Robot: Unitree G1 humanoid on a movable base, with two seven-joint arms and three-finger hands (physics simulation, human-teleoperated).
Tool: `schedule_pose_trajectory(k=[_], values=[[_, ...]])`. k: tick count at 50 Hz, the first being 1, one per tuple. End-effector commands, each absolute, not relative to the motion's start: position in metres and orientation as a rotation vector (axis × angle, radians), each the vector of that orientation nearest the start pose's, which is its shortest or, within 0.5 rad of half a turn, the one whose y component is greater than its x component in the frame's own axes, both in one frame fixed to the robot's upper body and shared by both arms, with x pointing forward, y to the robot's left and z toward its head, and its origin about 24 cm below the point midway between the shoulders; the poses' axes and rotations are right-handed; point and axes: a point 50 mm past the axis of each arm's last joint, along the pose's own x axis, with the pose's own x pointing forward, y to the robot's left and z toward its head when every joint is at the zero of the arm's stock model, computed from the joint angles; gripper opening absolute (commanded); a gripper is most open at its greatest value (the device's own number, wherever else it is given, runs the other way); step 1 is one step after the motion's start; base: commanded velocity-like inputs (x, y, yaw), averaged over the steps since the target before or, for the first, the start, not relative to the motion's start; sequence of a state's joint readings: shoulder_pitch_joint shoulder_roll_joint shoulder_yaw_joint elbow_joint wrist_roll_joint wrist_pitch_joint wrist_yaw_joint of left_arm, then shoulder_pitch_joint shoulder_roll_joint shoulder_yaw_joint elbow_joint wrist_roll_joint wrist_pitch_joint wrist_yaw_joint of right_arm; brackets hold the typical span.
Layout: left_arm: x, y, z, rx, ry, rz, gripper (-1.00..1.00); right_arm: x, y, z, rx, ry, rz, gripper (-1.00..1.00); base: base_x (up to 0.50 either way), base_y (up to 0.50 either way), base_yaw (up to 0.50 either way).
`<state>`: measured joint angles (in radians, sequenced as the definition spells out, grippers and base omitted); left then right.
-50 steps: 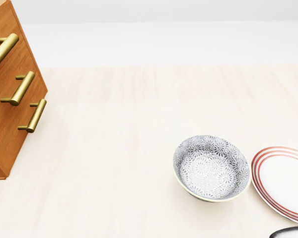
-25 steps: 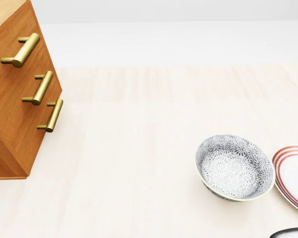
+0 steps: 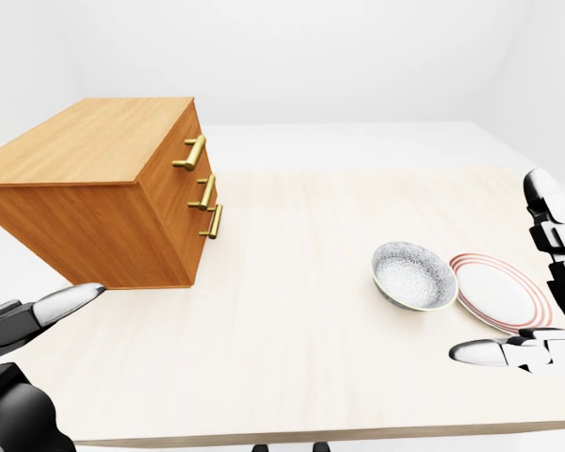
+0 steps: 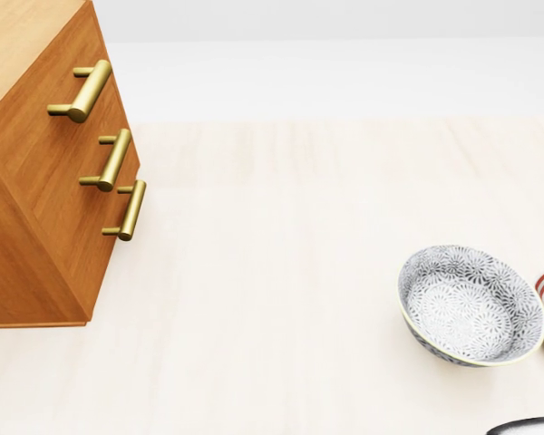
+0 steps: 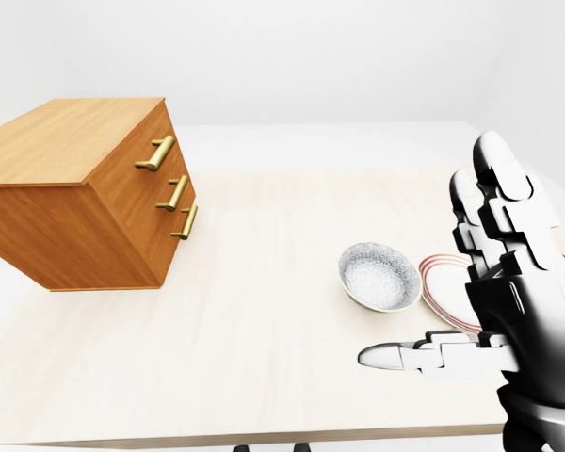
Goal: Put the bowl on top of the cabinet.
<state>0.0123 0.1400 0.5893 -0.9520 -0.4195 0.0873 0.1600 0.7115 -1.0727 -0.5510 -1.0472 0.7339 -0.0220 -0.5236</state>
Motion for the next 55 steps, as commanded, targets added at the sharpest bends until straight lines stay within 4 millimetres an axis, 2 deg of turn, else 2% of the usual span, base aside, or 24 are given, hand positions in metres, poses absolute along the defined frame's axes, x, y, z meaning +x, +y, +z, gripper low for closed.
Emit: schedule_pose_trajectory(k=[1,28,55], values=[[0.1450,0.2469,0.2381,-0.072,-0.915,0.428,1.00,0.1340,-0.2131,0.2340,-0.352,-0.434,-0.022,1.00,0.00,0.19,0.00],[0.1407,0.2452,0.2414,-0.073,-0.938,0.426,1.00,0.1324,-0.2136,0.2339,-0.350,-0.438,-0.023,1.00,0.00,0.19,0.00],[0.1451,0.2458,0.2382,-0.070,-0.915,0.422,1.00,0.1336,-0.2128,0.2365,-0.353,-0.438,-0.010,1.00,0.00,0.19,0.00]])
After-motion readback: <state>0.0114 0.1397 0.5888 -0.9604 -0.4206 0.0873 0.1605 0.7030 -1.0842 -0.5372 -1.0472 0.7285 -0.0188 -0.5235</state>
